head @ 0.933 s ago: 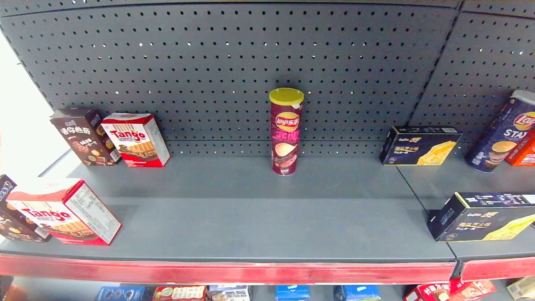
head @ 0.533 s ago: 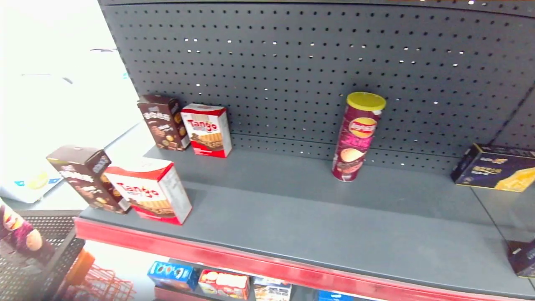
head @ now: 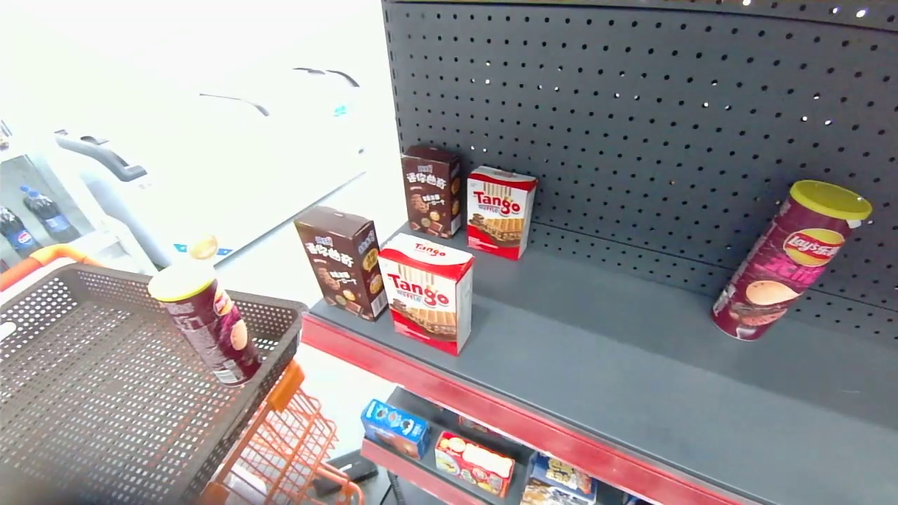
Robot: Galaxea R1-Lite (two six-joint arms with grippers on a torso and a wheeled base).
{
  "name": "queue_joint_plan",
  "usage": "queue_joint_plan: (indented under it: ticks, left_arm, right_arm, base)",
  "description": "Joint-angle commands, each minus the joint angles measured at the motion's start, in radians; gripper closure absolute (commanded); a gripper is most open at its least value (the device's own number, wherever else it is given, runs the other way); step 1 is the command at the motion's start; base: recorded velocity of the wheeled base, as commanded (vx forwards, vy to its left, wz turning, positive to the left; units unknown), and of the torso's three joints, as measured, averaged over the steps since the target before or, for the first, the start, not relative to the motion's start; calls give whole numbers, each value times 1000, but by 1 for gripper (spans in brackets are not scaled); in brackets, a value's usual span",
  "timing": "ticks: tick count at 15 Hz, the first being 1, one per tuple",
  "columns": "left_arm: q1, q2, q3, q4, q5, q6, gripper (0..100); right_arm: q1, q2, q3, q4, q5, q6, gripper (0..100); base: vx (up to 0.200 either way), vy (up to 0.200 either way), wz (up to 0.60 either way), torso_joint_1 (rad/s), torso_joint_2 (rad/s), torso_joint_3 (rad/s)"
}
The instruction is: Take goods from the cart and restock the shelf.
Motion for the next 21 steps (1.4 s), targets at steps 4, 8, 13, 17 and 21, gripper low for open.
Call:
queue_joint_plan:
  ticks: [4,8,13,17,21]
  left_arm:
    - [0,1,0,-1,0,0,0]
    - [0,1,0,-1,0,0,0]
    - [2,1,-3,-3,75,25,0]
    - [28,124,-120,0,46,79,0]
    - [97,435,-249,28,-22,33,0]
  right_arm:
    - [-1,0,0,0,0,0,0]
    - [1,0,0,0,0,0,0]
    - [1,0,-1,0,2,0,0]
    - [1,0,0,0,0,0,0]
    - [1,0,-1,0,2,0,0]
  base:
    - [0,0,0,0,0,0]
    - [0,0,0,0,0,0]
    - [0,0,0,0,0,0]
    - [0,0,0,0,0,0]
    - [0,0,0,0,0,0]
